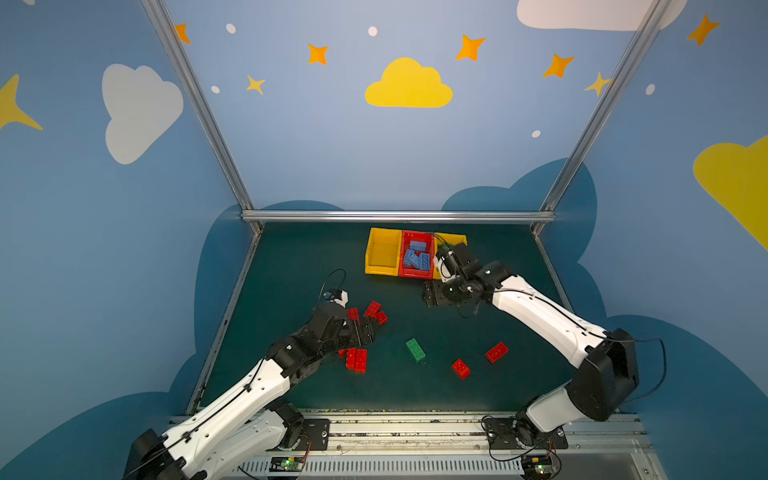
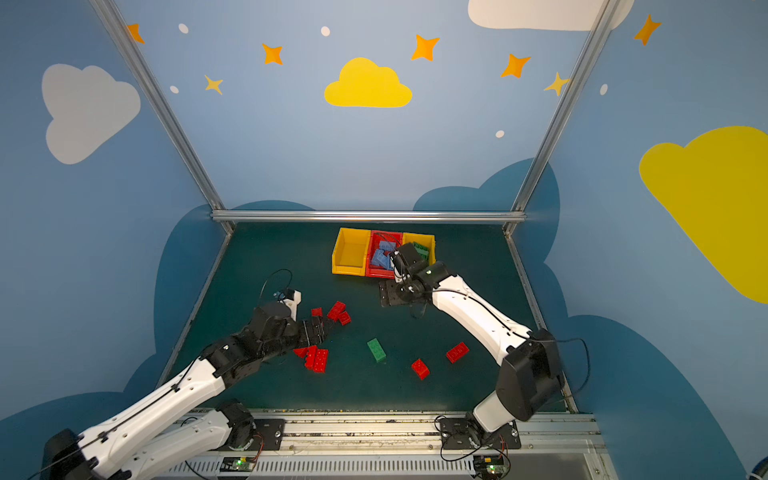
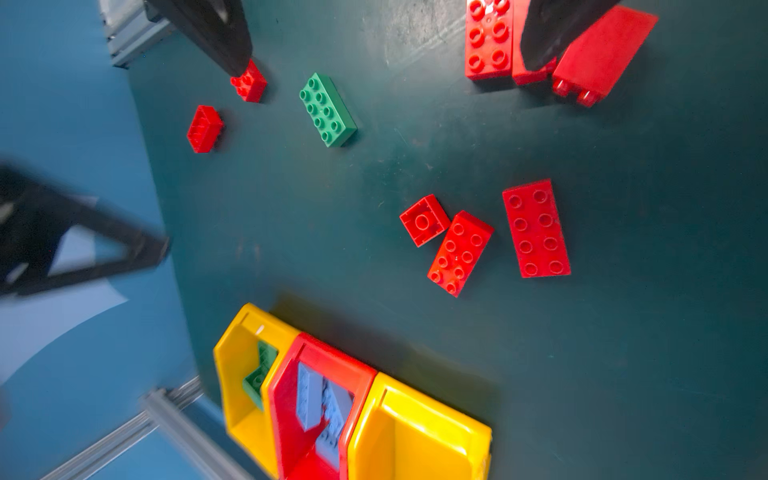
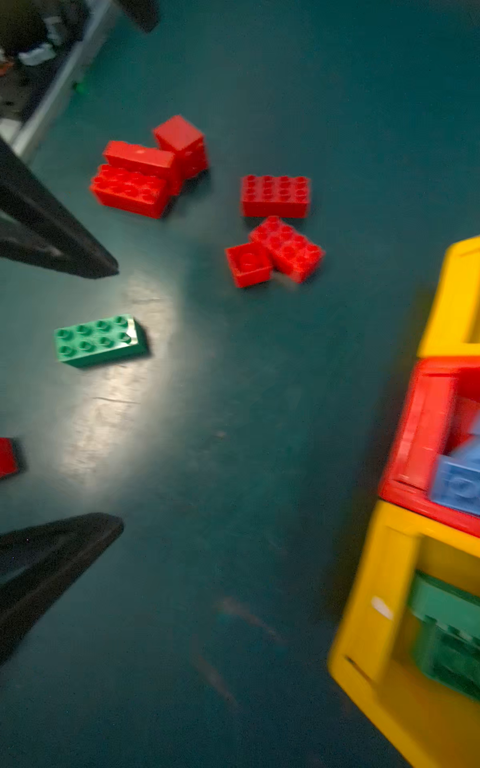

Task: Sort the legos into containers by color
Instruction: 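Lower the right gripper onto the last green brick and close on it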

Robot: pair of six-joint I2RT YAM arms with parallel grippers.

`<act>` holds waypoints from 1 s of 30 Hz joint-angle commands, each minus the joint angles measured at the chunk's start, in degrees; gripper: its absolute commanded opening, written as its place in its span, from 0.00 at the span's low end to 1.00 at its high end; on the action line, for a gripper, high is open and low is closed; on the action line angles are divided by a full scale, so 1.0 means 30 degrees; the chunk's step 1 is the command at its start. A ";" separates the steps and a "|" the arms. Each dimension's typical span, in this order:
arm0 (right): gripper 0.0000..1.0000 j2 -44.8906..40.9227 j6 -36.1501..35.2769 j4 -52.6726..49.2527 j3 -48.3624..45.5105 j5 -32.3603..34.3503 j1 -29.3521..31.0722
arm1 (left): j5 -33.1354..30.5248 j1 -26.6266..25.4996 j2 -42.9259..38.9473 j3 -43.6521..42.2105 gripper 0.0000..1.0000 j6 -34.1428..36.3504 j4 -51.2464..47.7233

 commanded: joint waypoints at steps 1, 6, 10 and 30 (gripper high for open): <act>0.87 -0.1872 0.1449 0.0921 -0.2559 -0.0554 0.0914 | -0.0857 -0.0230 -0.2326 -0.0991 1.00 -0.1141 -0.1673; 0.87 -0.2998 0.2178 0.1365 -0.4378 -0.0462 0.2482 | -0.1591 -0.0485 -0.6458 -0.2531 1.00 -0.2451 -0.3822; 0.87 -0.2151 0.2119 0.1750 -0.4613 -0.0631 0.3408 | -0.2013 -0.0531 -0.9097 -0.3364 1.00 -0.3027 -0.5027; 0.54 0.4935 0.1670 0.3202 -0.2877 -0.1082 0.4782 | -0.2462 -0.0532 -0.8245 -0.3520 1.00 -0.3140 -0.4795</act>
